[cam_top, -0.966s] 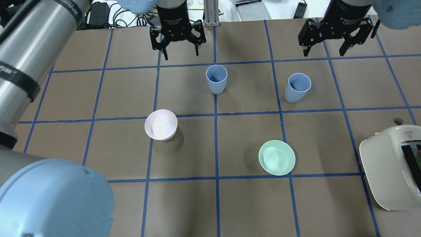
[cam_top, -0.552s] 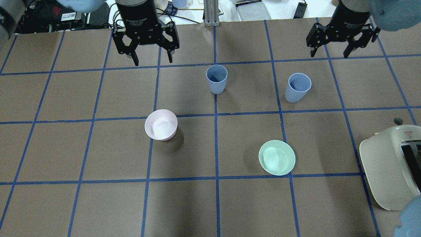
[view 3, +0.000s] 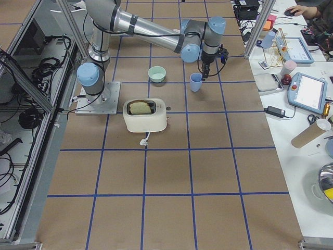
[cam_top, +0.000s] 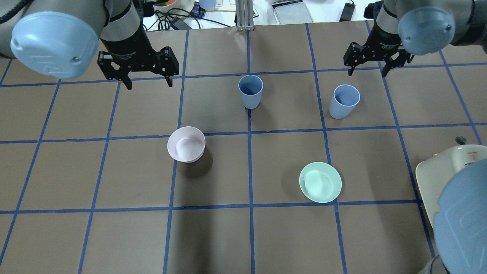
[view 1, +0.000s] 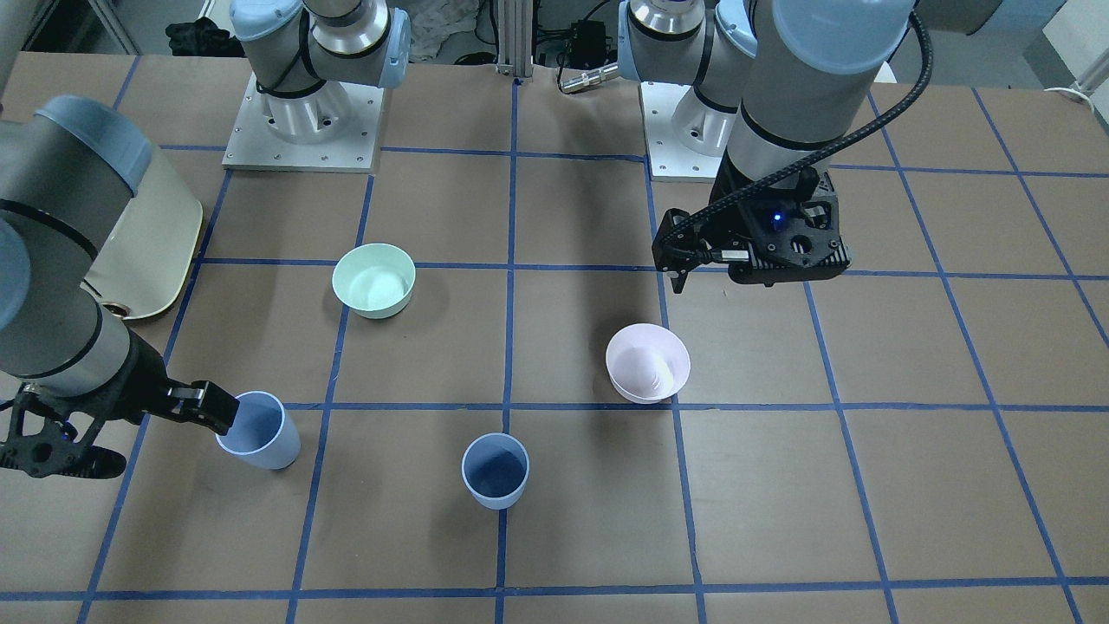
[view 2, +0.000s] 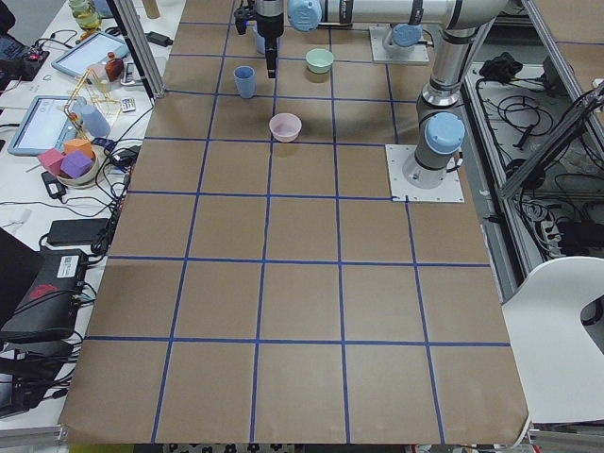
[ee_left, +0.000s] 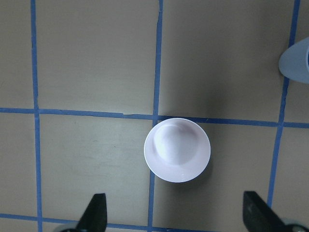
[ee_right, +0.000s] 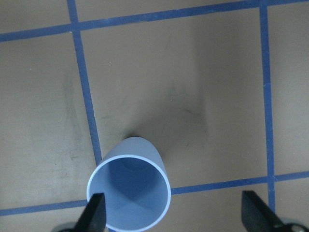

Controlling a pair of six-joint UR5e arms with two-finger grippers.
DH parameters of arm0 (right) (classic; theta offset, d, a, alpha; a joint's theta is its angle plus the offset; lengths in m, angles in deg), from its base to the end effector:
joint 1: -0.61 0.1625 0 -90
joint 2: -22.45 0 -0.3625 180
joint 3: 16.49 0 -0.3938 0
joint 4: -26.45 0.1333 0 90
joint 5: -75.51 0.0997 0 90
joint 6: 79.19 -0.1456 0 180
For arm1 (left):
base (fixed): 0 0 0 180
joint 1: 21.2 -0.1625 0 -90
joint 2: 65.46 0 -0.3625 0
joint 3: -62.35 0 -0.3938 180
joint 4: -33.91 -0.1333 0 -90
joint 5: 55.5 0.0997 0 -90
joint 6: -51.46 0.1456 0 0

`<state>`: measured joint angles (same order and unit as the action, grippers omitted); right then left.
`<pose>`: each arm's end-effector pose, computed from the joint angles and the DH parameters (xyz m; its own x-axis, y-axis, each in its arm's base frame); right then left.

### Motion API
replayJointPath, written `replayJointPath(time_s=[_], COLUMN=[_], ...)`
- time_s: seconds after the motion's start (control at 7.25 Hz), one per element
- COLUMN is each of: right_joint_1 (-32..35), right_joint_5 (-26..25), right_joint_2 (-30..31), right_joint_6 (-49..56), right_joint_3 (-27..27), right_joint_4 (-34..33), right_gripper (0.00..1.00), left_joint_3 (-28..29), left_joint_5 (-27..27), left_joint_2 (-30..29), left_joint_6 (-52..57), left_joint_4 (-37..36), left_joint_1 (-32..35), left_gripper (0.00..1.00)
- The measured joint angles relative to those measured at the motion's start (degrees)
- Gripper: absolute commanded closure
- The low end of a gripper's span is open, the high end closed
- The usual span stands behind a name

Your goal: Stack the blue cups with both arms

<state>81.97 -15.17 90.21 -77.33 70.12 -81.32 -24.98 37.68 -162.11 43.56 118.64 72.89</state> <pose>0.0389 -0.6197 0.2234 -0.9930 0.1178 0.0112 0.1180 0.9928 0.0192 -0.1633 -0.5275 0.3521 -0.9964 -0.0678 -0.0518 -0.0663 0.9974 -0.0299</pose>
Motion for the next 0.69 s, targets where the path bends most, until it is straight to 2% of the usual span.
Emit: replayJointPath(time_s=[0.41, 0.55, 0.69], right_joint_1=[-0.1, -0.1, -0.1], right_joint_5=[0.0, 0.0, 0.0], right_joint_2=[-0.7, -0.9, -1.2], right_joint_6=[0.1, 0.0, 0.1], right_joint_3=[6.1, 7.7, 8.8], right_joint_4=[-5.9, -7.7, -8.7], right_gripper=[0.03, 0.31, 0.66], left_joint_3=[-0.6, -0.6, -0.6], left_joint_5=[0.1, 0.1, 0.0], left_joint_2=[0.8, 0.9, 0.9], left_joint_6=[0.2, 0.2, 0.2], left_joint_4=[-0.4, -0.4, -0.5], left_joint_1=[-0.4, -0.5, -0.5], left_gripper=[0.00, 0.00, 0.00])
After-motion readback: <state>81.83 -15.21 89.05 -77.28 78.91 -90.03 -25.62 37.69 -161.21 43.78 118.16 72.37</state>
